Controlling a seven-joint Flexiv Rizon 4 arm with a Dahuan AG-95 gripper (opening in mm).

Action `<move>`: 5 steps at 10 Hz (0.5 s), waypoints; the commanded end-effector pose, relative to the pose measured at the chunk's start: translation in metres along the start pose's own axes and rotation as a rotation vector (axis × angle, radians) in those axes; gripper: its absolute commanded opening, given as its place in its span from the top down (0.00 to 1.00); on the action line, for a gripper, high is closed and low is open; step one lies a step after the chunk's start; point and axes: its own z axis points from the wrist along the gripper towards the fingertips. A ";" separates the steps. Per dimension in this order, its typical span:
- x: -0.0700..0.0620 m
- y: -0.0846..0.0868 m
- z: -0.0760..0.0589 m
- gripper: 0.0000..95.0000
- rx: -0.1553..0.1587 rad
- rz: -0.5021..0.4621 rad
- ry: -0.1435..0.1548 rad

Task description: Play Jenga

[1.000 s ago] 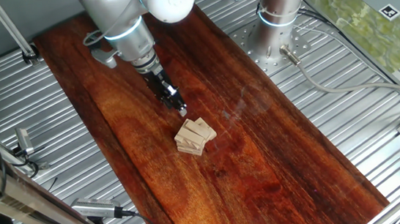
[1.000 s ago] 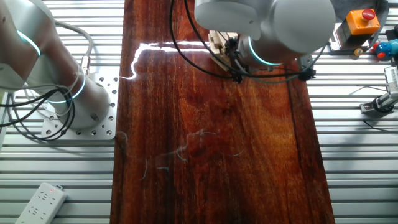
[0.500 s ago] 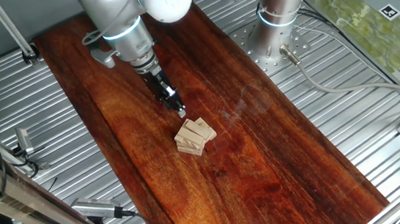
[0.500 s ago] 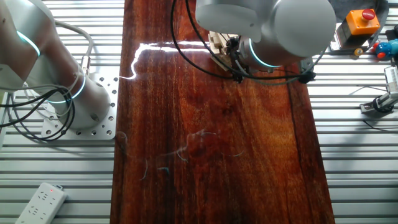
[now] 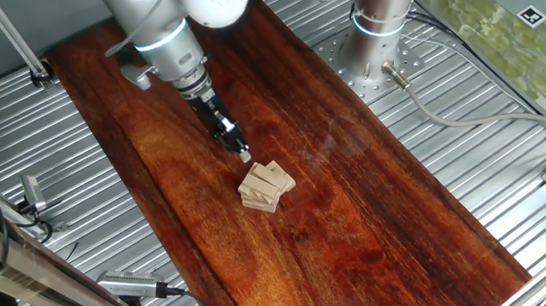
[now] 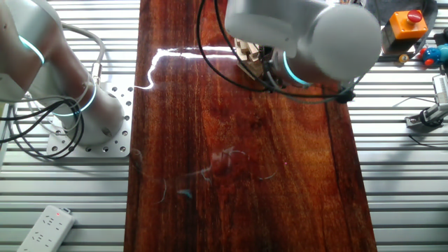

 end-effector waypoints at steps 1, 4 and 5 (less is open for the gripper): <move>0.000 0.001 0.000 0.40 -0.072 0.019 -0.017; 0.000 0.001 0.000 0.40 -0.074 0.021 -0.017; 0.000 0.001 0.000 0.40 -0.069 0.017 -0.016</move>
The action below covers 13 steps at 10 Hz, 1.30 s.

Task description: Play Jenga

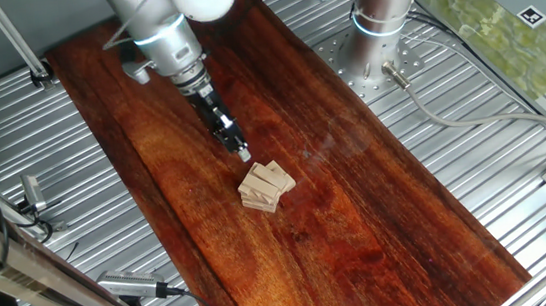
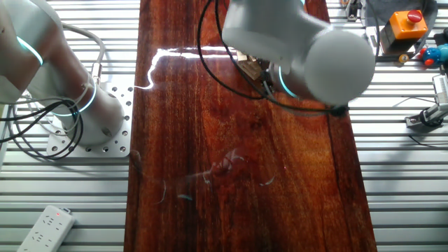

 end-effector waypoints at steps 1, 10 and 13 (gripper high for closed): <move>0.001 0.000 0.001 0.40 0.119 -0.068 0.016; 0.002 0.000 -0.001 0.40 0.297 -0.231 0.030; 0.002 0.000 -0.001 0.40 0.296 -0.235 0.029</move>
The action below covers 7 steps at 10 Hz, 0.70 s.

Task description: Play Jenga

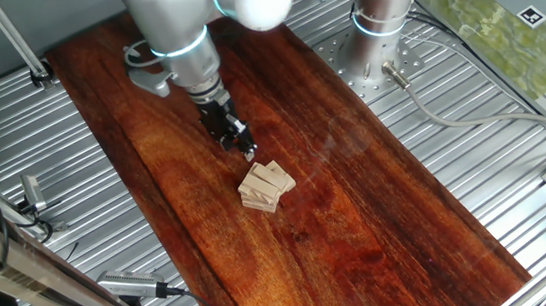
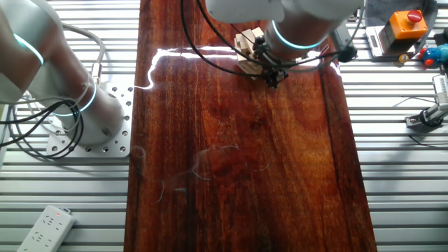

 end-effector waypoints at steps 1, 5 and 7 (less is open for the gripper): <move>0.000 0.000 0.000 0.40 -0.013 0.007 -0.003; -0.001 -0.005 0.006 0.40 0.036 -0.061 -0.037; 0.003 -0.007 0.006 0.20 0.040 -0.103 -0.033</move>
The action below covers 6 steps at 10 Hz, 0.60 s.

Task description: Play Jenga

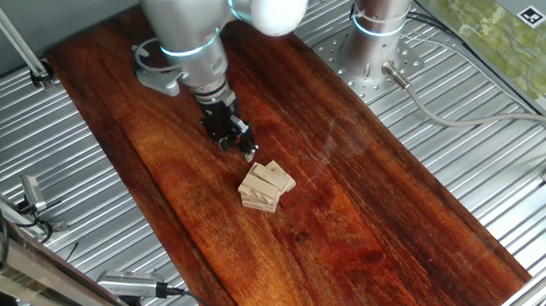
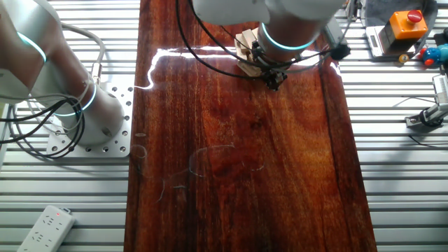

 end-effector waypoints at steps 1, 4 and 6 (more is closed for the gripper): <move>0.004 -0.003 -0.001 0.20 0.003 -0.052 0.011; 0.007 -0.003 0.000 0.20 0.005 -0.066 0.019; 0.006 -0.003 0.000 0.20 0.011 -0.080 0.023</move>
